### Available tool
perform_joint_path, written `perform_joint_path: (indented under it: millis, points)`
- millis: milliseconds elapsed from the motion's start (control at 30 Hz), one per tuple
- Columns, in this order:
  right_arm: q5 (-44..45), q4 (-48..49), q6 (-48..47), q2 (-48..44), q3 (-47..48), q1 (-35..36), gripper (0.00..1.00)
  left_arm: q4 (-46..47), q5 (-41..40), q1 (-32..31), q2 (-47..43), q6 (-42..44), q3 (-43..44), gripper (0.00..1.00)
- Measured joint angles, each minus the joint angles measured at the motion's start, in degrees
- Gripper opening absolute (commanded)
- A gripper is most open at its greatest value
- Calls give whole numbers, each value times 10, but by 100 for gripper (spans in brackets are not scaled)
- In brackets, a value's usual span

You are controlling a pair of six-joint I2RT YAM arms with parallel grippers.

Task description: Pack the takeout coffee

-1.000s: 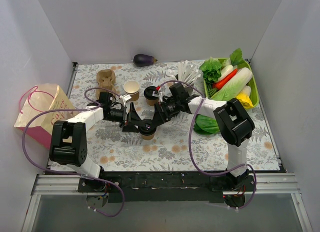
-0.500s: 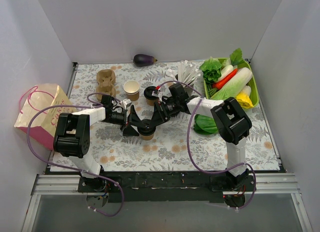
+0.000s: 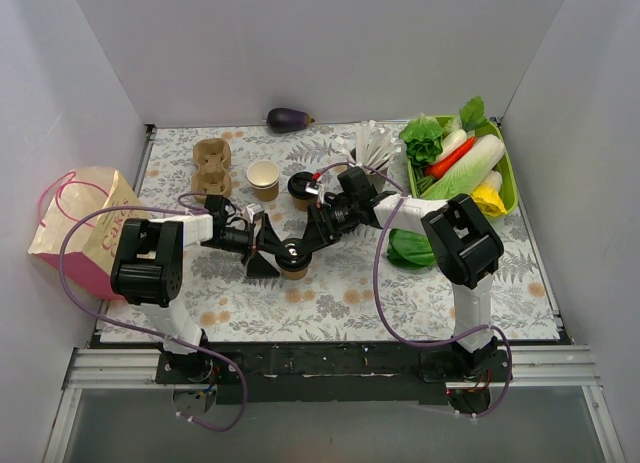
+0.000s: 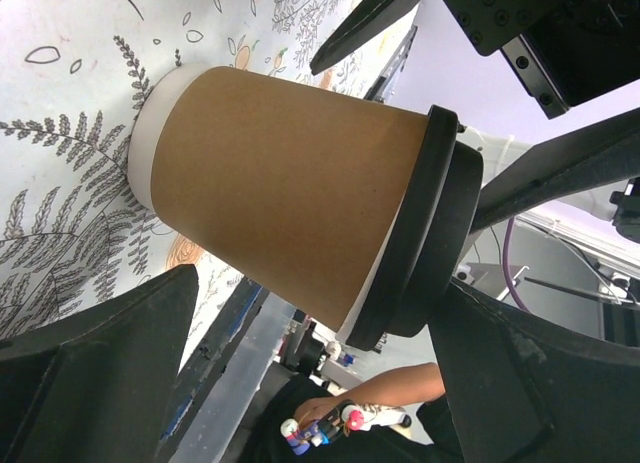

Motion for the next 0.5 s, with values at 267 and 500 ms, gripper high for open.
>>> perform_joint_path:
  millis: [267,500]
  points:
    - [4,5,-1,-5,-14,1,87,17,39,0,15,5,-6,90]
    - [7,4,-1,-9,-17,5,87,51,108,1,60,3,-21,88]
